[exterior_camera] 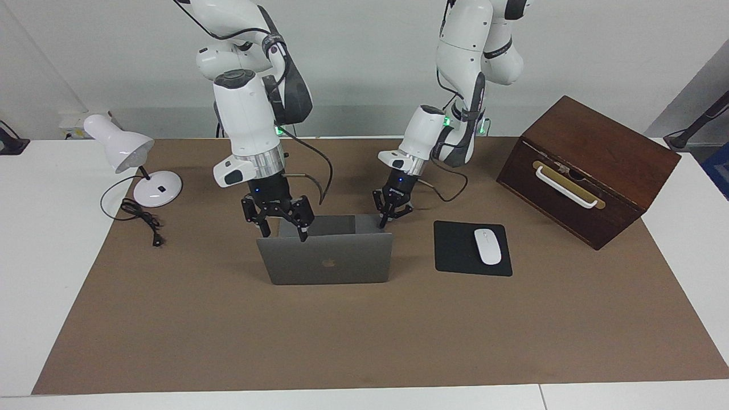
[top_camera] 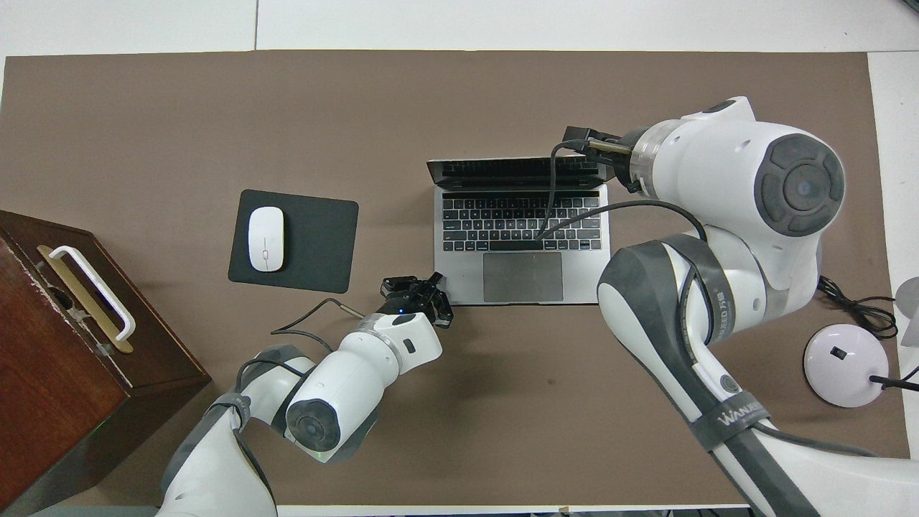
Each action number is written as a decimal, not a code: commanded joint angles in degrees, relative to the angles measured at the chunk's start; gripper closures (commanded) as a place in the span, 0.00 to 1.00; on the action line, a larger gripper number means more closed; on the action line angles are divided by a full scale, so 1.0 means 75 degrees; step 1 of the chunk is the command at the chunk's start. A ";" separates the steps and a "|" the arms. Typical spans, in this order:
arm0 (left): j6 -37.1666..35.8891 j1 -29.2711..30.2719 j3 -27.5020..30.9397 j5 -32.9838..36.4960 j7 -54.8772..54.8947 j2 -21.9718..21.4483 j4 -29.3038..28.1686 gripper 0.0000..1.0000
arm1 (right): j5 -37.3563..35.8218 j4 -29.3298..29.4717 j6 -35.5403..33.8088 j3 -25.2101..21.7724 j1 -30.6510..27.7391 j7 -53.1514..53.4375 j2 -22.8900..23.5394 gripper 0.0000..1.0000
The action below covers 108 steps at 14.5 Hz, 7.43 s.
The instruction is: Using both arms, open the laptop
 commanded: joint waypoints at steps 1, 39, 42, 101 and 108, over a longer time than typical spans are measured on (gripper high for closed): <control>0.0106 -0.0259 0.0031 -0.0051 0.0013 0.0316 0.0113 1.00 | -0.0130 0.0351 -0.0160 0.0074 -0.0191 -0.0418 0.0197 0.00; 0.0094 -0.0306 0.0031 -0.0930 0.0025 -0.0023 0.0219 1.00 | 0.0035 0.2637 -0.6508 0.0051 -0.2557 -0.4285 -0.0868 0.00; -0.0058 -0.0224 0.0043 -0.0930 0.0025 -0.0246 0.0125 1.00 | -0.0094 0.2520 -0.7095 0.0039 -0.2885 -0.4309 -0.1291 0.00; -1.4531 0.5776 0.0066 -0.0461 0.2700 -0.1102 0.7672 1.00 | -0.0095 0.1102 -0.6371 0.0051 -0.3308 -0.4555 -0.1948 0.00; -1.4590 0.5694 0.0054 -0.0426 0.2252 -0.1114 0.7684 1.00 | -0.0095 0.1090 -0.6371 0.0051 -0.3308 -0.4567 -0.1959 0.00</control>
